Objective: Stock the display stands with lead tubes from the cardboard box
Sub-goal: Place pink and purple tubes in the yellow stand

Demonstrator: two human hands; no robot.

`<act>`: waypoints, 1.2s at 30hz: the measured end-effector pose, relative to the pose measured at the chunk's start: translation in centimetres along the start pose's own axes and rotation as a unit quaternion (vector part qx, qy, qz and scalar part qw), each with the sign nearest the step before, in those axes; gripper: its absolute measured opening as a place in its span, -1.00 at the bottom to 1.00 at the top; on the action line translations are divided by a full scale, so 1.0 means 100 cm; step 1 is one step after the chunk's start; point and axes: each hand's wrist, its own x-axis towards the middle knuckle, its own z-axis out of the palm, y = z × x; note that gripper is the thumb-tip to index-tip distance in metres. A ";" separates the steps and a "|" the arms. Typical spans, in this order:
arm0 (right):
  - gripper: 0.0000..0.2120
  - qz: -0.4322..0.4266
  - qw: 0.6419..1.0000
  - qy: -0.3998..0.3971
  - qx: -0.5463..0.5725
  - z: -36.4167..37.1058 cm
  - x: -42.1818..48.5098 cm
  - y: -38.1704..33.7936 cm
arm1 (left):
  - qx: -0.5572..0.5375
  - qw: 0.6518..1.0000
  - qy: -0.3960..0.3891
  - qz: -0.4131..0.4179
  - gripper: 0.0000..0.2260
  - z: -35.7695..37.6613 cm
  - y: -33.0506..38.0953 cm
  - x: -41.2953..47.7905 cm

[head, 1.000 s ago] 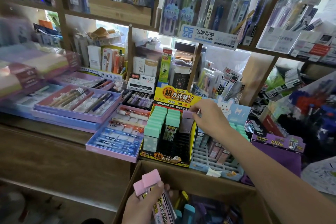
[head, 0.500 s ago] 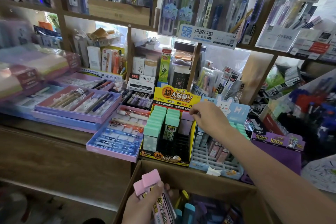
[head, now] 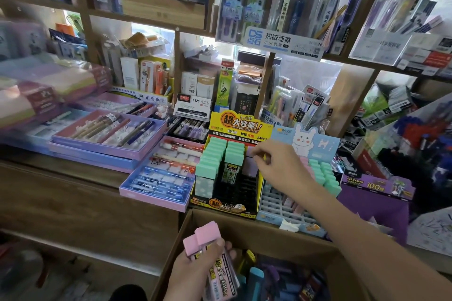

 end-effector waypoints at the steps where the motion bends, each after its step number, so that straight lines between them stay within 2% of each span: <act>1: -0.83 0.014 0.998 -0.026 0.053 0.002 -0.008 -0.005 | 0.005 1.000 -0.010 0.005 -0.63 -0.001 -0.001 0.001; 3: -0.85 0.033 0.988 -0.090 0.118 0.009 -0.025 -0.013 | 0.025 0.999 -0.025 0.020 -0.52 -0.001 -0.002 -0.001; 8: -0.90 0.054 0.958 -0.216 0.182 0.026 -0.061 -0.020 | 0.079 0.996 -0.042 0.027 -0.30 0.001 -0.004 -0.002; 11: -0.84 0.091 0.928 -0.290 0.216 0.036 -0.075 -0.024 | 0.112 0.991 -0.054 0.046 -0.36 0.002 -0.006 -0.001; 14: -0.77 0.129 0.905 -0.319 0.248 0.041 -0.081 -0.027 | 0.147 0.984 -0.048 0.087 -0.47 0.002 -0.010 0.002; 16: -0.77 0.154 0.895 -0.316 0.273 0.041 -0.081 -0.027 | 0.153 0.983 -0.041 0.097 -0.58 0.002 -0.012 0.003; 19: -0.80 0.194 0.875 -0.307 0.318 0.041 -0.080 -0.026 | 0.156 0.980 -0.051 0.110 -0.63 0.005 -0.011 0.001; 23: -0.84 0.201 0.881 -0.274 0.328 0.039 -0.079 -0.021 | 0.124 0.988 -0.022 0.093 -0.80 0.008 -0.009 -0.001; 30: -0.88 0.194 0.897 -0.198 0.344 0.026 -0.071 -0.007 | -0.029 0.999 0.000 0.040 -0.81 0.006 -0.007 -0.003; 33: -0.89 0.167 0.912 -0.152 0.343 0.010 -0.062 -0.001 | -0.126 0.992 -0.015 0.020 -0.75 0.006 -0.008 -0.003; 36: -0.91 0.144 0.935 -0.108 0.304 -0.004 -0.049 0.003 | -0.149 0.989 -0.018 0.006 -0.71 0.006 -0.009 -0.001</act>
